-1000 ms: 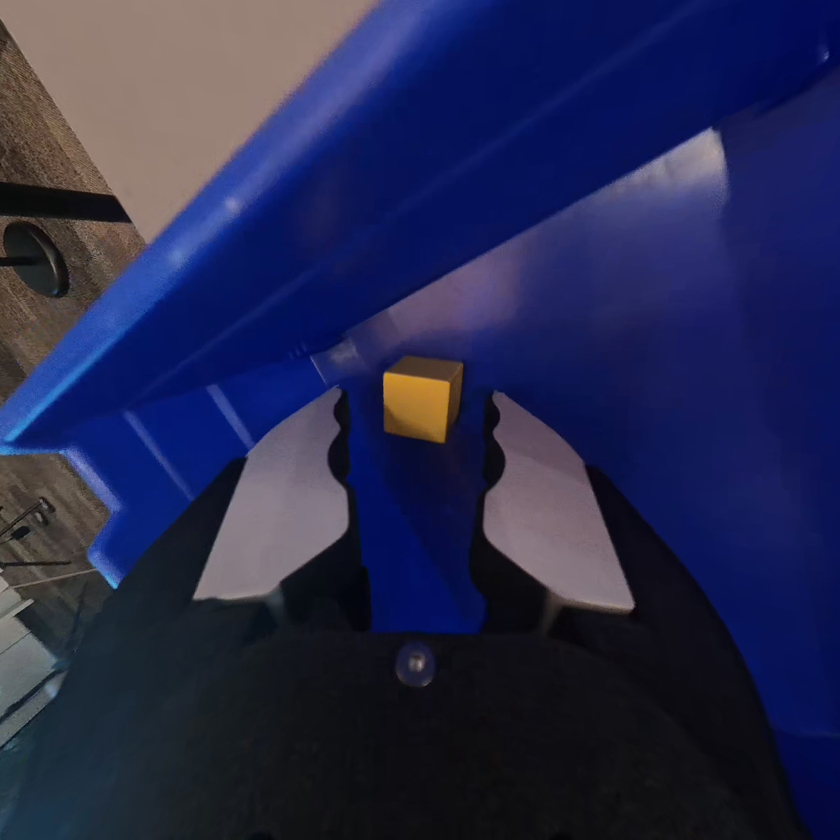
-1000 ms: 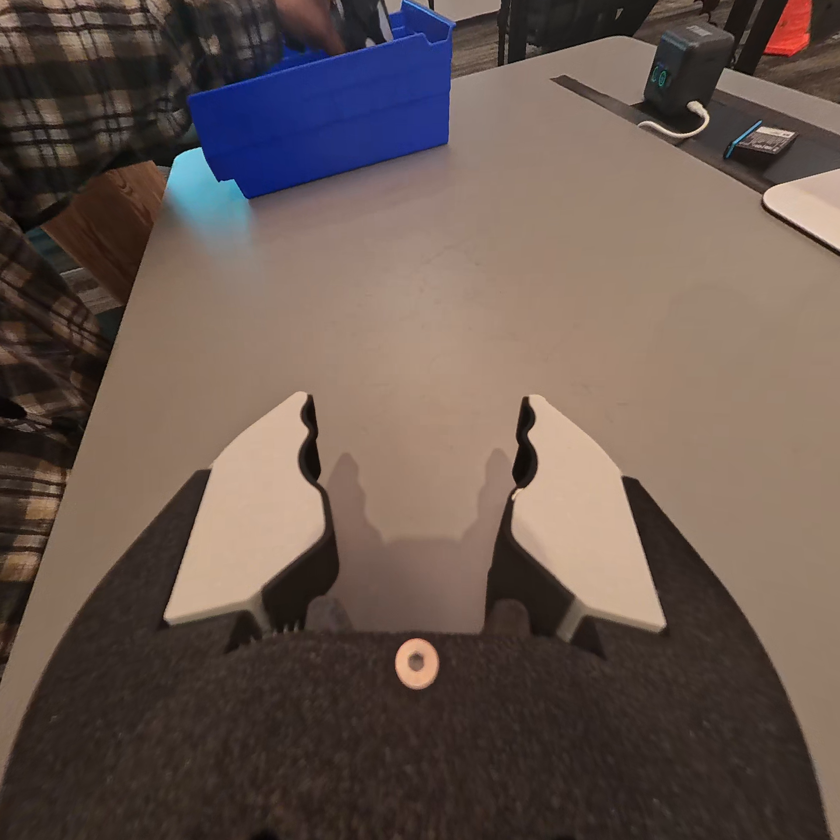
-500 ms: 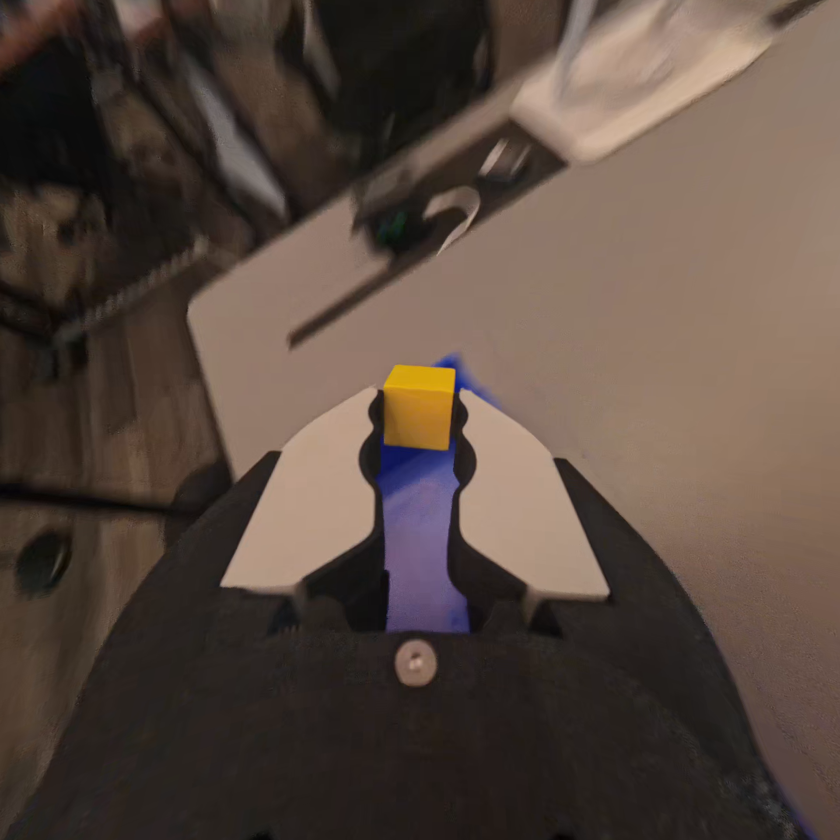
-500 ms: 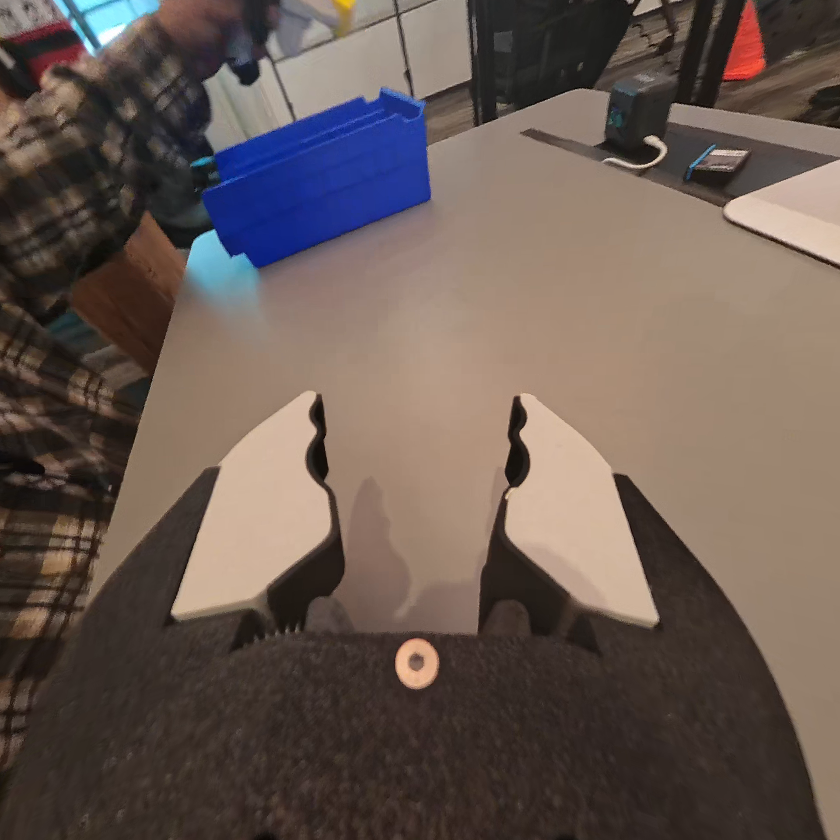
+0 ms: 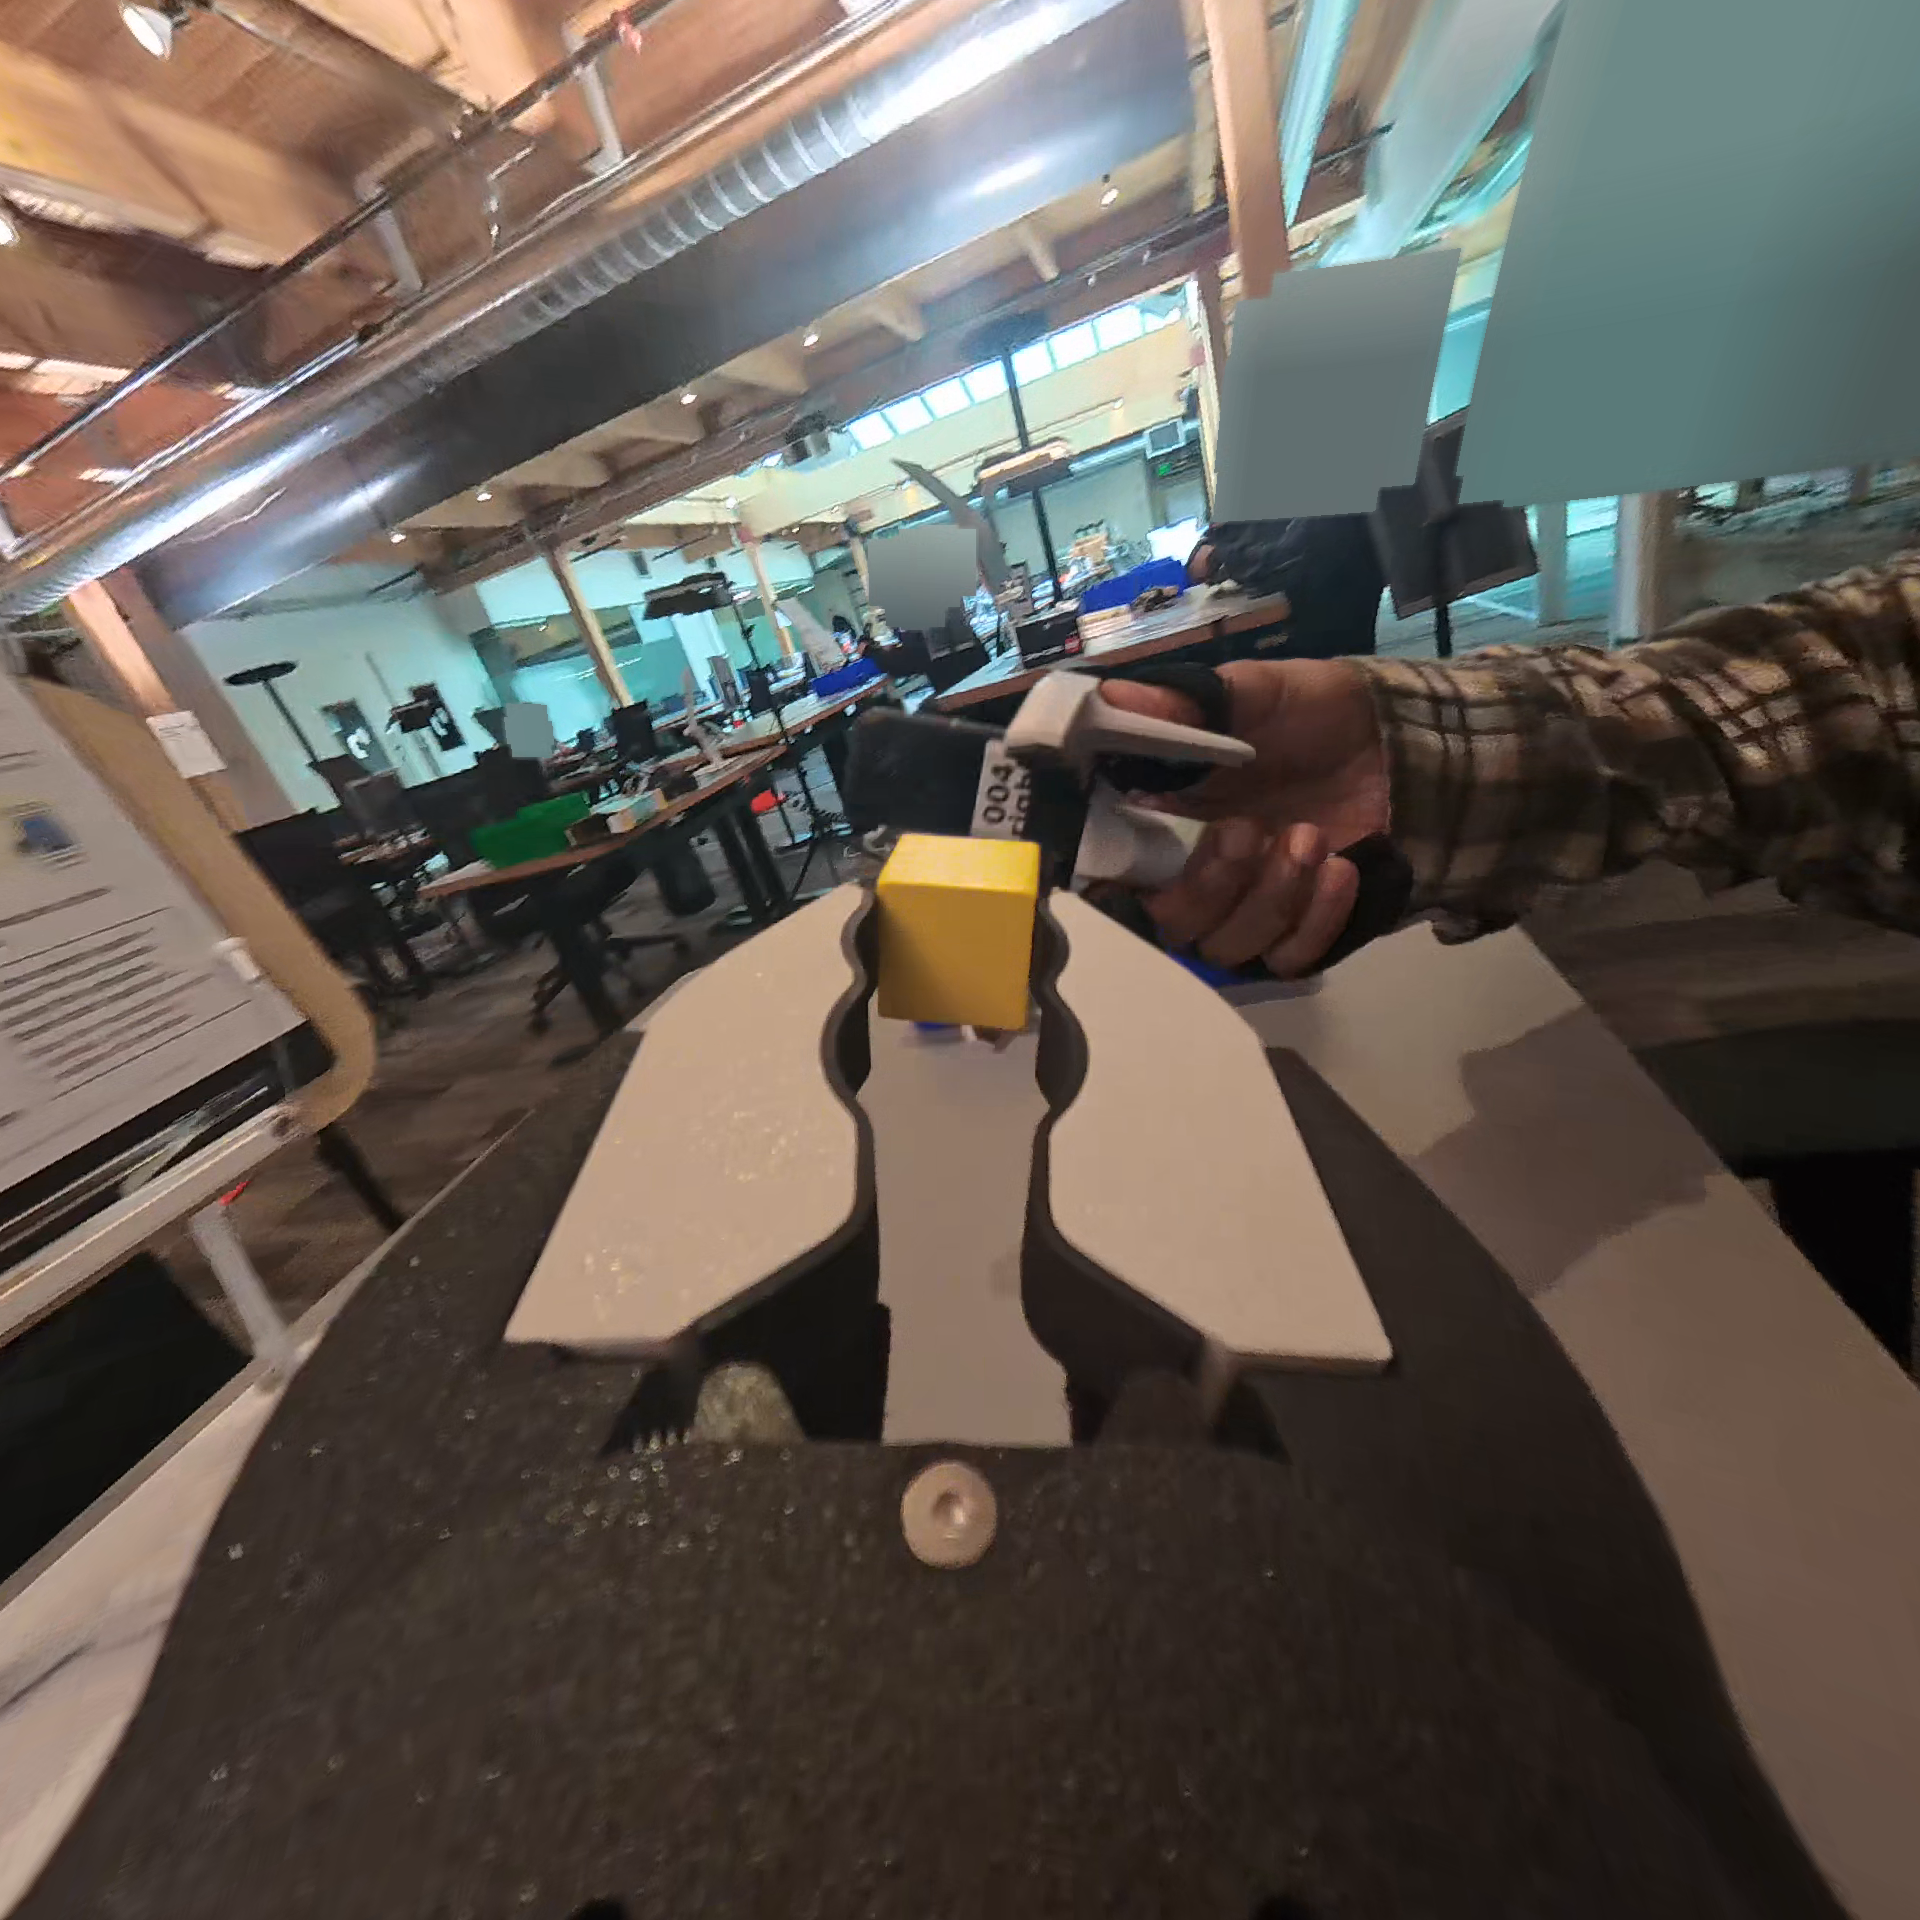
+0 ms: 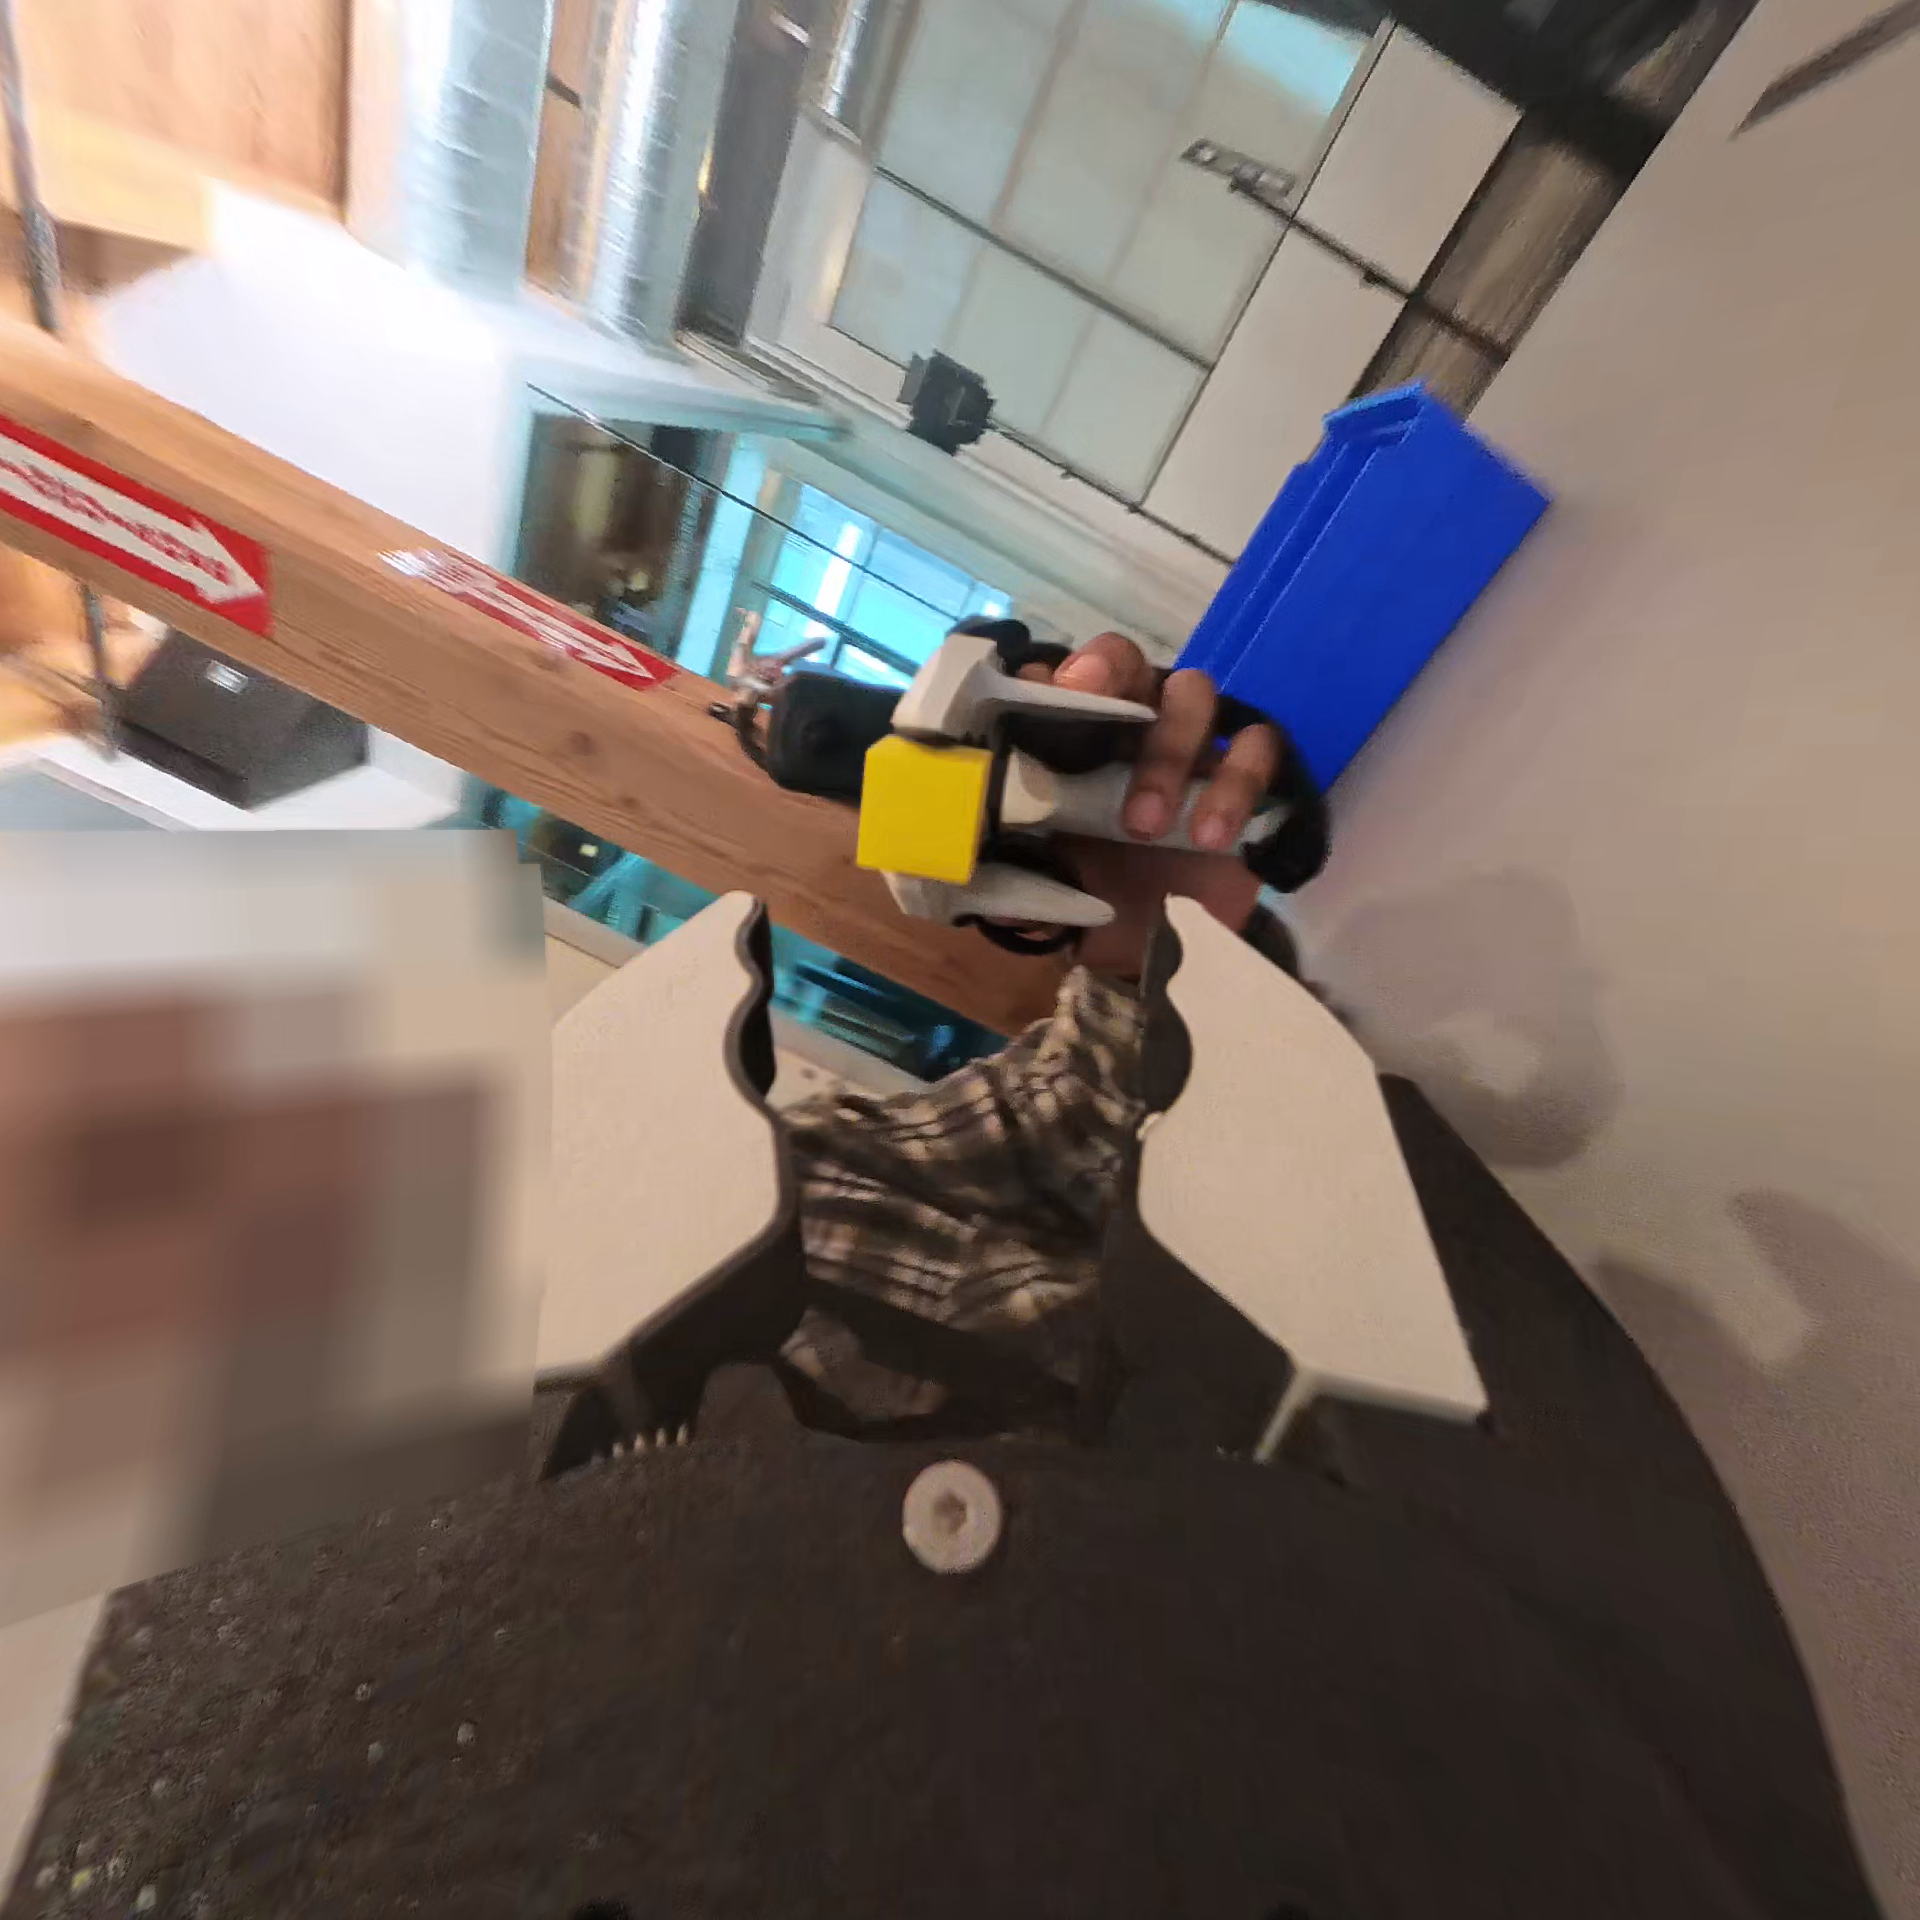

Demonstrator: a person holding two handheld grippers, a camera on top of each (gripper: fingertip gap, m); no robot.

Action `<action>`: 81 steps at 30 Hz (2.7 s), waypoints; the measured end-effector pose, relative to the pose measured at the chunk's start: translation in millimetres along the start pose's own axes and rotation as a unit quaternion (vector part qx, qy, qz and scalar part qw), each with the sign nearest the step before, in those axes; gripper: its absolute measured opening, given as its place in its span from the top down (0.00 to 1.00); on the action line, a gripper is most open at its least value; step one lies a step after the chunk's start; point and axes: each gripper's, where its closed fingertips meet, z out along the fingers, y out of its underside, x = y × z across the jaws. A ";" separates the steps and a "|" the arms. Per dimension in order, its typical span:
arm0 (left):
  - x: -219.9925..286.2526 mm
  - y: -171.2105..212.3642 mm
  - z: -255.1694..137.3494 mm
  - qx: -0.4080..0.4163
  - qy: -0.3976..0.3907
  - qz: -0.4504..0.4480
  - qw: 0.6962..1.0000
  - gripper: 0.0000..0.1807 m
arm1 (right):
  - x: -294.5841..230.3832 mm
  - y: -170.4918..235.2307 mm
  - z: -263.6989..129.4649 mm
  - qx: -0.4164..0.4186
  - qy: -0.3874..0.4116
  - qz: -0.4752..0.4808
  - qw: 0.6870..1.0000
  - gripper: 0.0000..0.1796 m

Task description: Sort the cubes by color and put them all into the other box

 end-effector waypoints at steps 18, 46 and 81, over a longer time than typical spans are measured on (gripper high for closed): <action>43.7 21.3 34.6 -0.065 0.049 -0.064 0.995 0.61 | -22.5 -21.7 -81.7 0.036 0.138 -0.054 0.988 0.85; 38.7 96.9 -2.9 -0.153 0.016 -0.059 0.986 0.66 | 156.5 -66.2 -399.6 -0.076 0.667 -0.031 0.741 0.74; -7.3 89.4 -496.9 -0.698 -0.266 -0.391 0.537 0.66 | 81.0 41.7 -26.2 -0.178 0.281 -0.393 0.857 0.65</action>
